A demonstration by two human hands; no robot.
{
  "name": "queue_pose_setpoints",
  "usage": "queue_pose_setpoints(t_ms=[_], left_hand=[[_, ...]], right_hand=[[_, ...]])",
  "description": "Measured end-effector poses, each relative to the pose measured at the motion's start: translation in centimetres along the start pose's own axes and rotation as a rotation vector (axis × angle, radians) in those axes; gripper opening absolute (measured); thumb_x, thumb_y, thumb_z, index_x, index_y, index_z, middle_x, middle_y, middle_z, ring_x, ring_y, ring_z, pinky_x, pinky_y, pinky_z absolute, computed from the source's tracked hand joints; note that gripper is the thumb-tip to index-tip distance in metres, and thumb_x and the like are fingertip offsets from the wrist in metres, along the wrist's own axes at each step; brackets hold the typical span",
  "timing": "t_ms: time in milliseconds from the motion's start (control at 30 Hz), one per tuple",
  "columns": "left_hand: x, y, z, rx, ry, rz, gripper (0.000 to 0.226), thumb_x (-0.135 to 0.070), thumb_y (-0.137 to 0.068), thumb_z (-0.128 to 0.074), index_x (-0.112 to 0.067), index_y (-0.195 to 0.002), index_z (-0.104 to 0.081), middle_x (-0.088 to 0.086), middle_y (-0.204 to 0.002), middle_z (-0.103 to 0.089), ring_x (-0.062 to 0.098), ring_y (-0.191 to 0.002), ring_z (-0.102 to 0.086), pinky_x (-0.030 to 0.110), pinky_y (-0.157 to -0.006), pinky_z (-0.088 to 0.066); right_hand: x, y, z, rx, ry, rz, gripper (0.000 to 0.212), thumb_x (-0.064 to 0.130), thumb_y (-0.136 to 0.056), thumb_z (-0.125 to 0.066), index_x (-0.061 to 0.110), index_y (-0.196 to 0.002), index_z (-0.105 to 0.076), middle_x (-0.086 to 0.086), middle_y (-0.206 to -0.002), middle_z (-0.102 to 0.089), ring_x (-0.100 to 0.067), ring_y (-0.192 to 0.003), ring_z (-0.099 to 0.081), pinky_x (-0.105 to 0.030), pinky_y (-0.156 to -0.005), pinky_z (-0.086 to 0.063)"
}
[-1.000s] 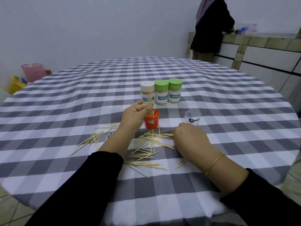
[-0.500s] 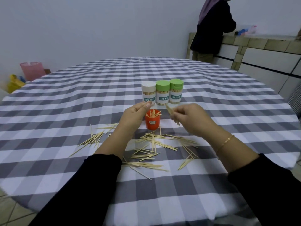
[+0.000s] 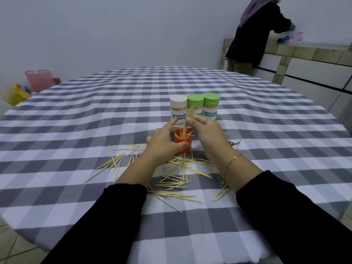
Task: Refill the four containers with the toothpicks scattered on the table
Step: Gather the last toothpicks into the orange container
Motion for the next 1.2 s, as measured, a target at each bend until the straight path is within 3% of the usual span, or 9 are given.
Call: queue_pose_setpoints(t_ms=[133,200,333,533,733,867,967,1033,1200], left_hand=[[-0.1,0.1,0.3,-0.023,-0.017,-0.013,0.085,-0.042,-0.084,-0.070,-0.034,-0.152,-0.019,-0.009,-0.141,-0.052,0.019,-0.134,-0.039,0.041,-0.106,-0.024],[0.0,0.0,0.3,-0.030,-0.019,-0.019,0.084,-0.041,-0.085,-0.070,-0.035,-0.152,-0.020,-0.009,-0.142,-0.051,0.019,-0.134,-0.038,0.039,-0.105,-0.024],[-0.4,0.2,0.3,-0.025,-0.026,-0.029,0.081,-0.041,-0.086,-0.069,-0.037,-0.151,-0.021,-0.006,-0.145,-0.047,0.020,-0.134,-0.036,0.040,-0.106,-0.024],[0.0,-0.1,0.0,-0.003,-0.016,-0.027,0.084,-0.043,-0.084,-0.070,-0.035,-0.152,-0.021,-0.001,-0.147,-0.045,0.022,-0.133,-0.039,0.045,-0.112,-0.028],[0.4,-0.2,-0.4,0.040,0.043,-0.007,0.087,-0.037,-0.083,-0.073,-0.031,-0.152,-0.021,0.002,-0.148,-0.043,0.025,-0.133,-0.040,0.051,-0.108,-0.036],[0.5,-0.1,-0.4,0.042,0.132,-0.010,0.076,-0.031,-0.080,-0.077,-0.033,-0.146,-0.037,-0.001,-0.140,-0.048,0.021,-0.127,-0.045,0.049,-0.107,-0.039],[0.6,-0.1,-0.4,0.037,0.174,-0.019,0.061,-0.031,-0.079,-0.078,-0.042,-0.129,-0.046,-0.005,-0.128,-0.054,0.020,-0.120,-0.049,0.049,-0.102,-0.044],[0.6,-0.1,-0.4,0.030,0.156,-0.029,0.055,-0.033,-0.079,-0.078,-0.044,-0.123,-0.046,-0.004,-0.128,-0.054,0.022,-0.120,-0.049,0.050,-0.102,-0.043],[0.2,0.1,-0.1,0.035,0.124,-0.033,0.073,-0.034,-0.078,-0.078,-0.033,-0.141,-0.042,-0.007,-0.131,-0.051,0.012,-0.119,-0.046,0.047,-0.107,-0.039]], right_hand=[[-1.8,-0.1,-0.2,0.028,0.018,-0.096,0.026,0.015,-0.088,-0.064,0.010,-0.113,-0.067,-0.009,-0.113,-0.068,-0.027,-0.109,-0.062,-0.047,-0.096,-0.049],[-2.1,-0.1,-0.1,0.049,0.032,-0.117,0.031,0.016,-0.087,-0.066,0.010,-0.117,-0.066,-0.008,-0.119,-0.065,-0.027,-0.113,-0.060,-0.048,-0.098,-0.048],[-1.0,0.2,0.5,0.094,0.168,-0.082,0.035,0.020,-0.093,-0.058,0.015,-0.128,-0.059,-0.002,-0.123,-0.062,-0.016,-0.105,-0.061,-0.021,-0.074,-0.052],[0.4,0.9,0.8,0.265,0.562,0.001,0.055,0.009,-0.089,-0.063,0.012,-0.140,-0.045,0.001,-0.132,-0.057,-0.009,-0.114,-0.051,-0.020,-0.091,-0.041],[1.2,0.2,1.3,0.145,0.639,0.037,0.025,0.015,-0.092,-0.060,0.012,-0.115,-0.068,-0.002,-0.115,-0.067,-0.012,-0.107,-0.057,-0.025,-0.090,-0.041],[1.4,-0.2,0.5,0.136,0.700,0.066,0.012,0.020,-0.093,-0.058,0.016,-0.094,-0.069,0.001,-0.093,-0.068,-0.014,-0.093,-0.060,-0.028,-0.082,-0.046],[1.6,-0.2,-0.3,0.135,0.761,0.093,0.015,0.021,-0.094,-0.057,0.016,-0.099,-0.070,-0.001,-0.097,-0.068,-0.013,-0.091,-0.059,-0.024,-0.072,-0.043],[1.6,-0.1,-0.5,0.139,0.782,0.099,0.022,0.020,-0.094,-0.057,0.014,-0.111,-0.070,-0.001,-0.106,-0.069,-0.013,-0.097,-0.060,-0.025,-0.078,-0.044],[2.2,0.4,0.9,0.090,0.796,0.100,0.031,0.019,-0.096,-0.053,0.014,-0.125,-0.062,-0.002,-0.127,-0.061,-0.019,-0.118,-0.054,-0.036,-0.102,-0.043]])
Point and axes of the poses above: each hand's wrist, its own y-axis away from the middle knuckle, its own z-axis out of the back of the hand, x = y × z, the point moved 7 cm from there along -y, towards the middle knuckle
